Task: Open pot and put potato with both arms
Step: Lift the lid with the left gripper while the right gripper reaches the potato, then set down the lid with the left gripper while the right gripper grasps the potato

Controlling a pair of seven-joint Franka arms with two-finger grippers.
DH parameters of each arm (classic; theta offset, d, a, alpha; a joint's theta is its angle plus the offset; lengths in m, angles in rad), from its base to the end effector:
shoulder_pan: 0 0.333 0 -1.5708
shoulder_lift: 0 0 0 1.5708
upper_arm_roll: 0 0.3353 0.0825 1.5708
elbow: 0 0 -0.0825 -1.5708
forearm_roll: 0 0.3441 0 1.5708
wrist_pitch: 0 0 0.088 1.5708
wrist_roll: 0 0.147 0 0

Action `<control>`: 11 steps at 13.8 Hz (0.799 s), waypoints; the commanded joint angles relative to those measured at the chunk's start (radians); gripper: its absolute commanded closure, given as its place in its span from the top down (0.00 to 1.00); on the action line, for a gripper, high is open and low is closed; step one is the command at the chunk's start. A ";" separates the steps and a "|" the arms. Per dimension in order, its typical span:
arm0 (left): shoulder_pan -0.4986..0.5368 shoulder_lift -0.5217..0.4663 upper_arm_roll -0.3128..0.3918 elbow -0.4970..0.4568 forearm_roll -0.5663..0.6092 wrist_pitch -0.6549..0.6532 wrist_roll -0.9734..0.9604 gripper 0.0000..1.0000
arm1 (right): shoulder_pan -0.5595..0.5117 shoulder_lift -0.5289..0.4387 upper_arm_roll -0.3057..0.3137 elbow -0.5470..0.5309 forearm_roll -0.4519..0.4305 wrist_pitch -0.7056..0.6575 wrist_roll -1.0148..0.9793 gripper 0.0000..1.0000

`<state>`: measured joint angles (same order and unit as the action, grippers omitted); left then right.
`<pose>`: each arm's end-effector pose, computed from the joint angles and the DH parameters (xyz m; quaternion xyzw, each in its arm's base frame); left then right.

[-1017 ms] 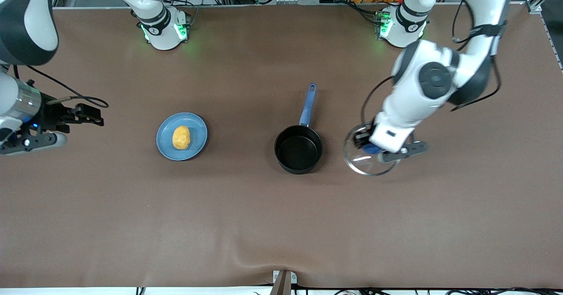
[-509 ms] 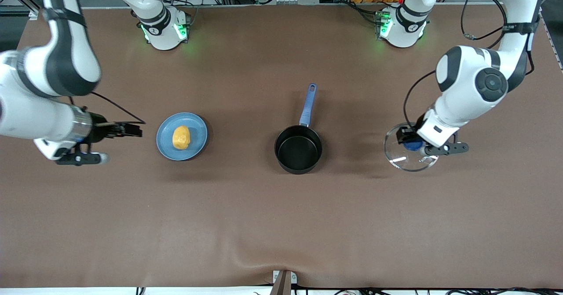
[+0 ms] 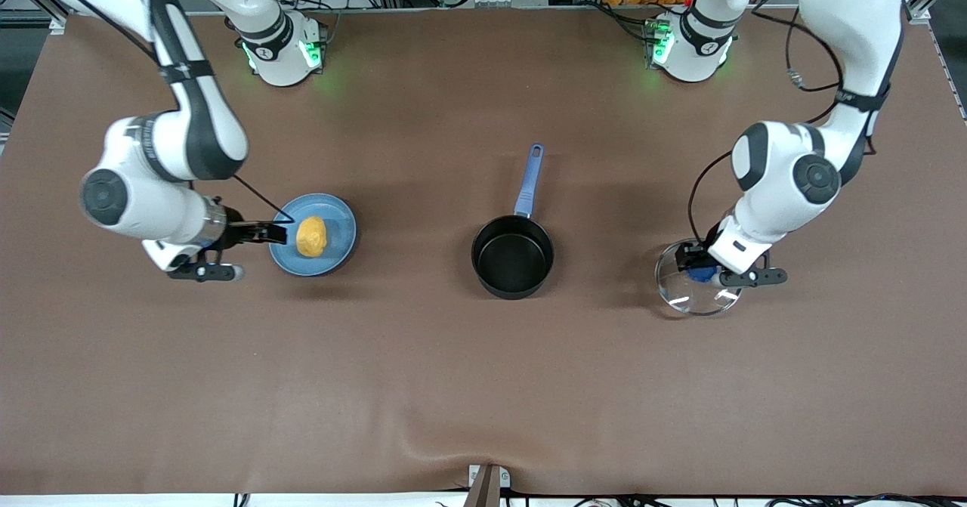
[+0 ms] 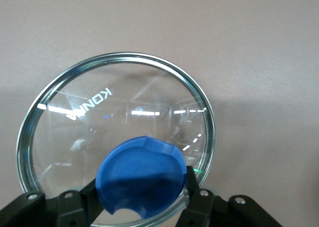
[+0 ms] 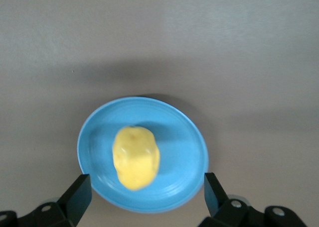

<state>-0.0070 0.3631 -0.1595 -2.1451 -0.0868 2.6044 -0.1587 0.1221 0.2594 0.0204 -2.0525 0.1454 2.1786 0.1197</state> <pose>0.5608 -0.0929 0.2533 0.9967 0.0387 0.0403 0.0592 0.5366 0.0871 0.3077 -0.9954 0.0342 0.0737 0.0502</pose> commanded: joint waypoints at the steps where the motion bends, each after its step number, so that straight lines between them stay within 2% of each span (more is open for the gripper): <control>1: -0.001 0.019 -0.005 0.008 -0.025 0.029 0.018 0.50 | 0.034 0.017 -0.004 -0.078 0.011 0.122 0.032 1.00; 4: -0.007 0.036 -0.005 0.008 -0.025 0.052 0.018 0.52 | 0.048 0.044 -0.004 -0.115 0.011 0.188 0.031 1.00; 5: -0.007 0.042 -0.005 0.008 -0.024 0.052 0.019 0.57 | 0.048 0.050 -0.004 -0.124 0.011 0.201 0.032 1.00; 6: -0.007 0.043 -0.005 0.008 -0.022 0.052 0.021 0.72 | 0.050 0.053 -0.004 -0.127 0.011 0.210 0.034 1.00; 7: -0.007 0.043 -0.005 0.008 -0.022 0.052 0.022 0.74 | 0.057 0.064 -0.004 -0.129 0.011 0.213 0.035 1.00; 9: -0.007 0.043 -0.005 0.007 -0.022 0.052 0.024 0.88 | 0.076 0.087 -0.004 -0.132 0.011 0.236 0.038 1.00; 11: -0.007 0.042 -0.005 0.007 -0.022 0.052 0.022 0.88 | 0.086 0.092 -0.004 -0.158 0.011 0.271 0.040 1.00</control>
<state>-0.0104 0.4031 -0.1629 -2.1430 -0.0868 2.6417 -0.1576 0.1867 0.3483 0.0225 -2.1760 0.1455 2.3966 0.1539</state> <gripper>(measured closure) 0.128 0.000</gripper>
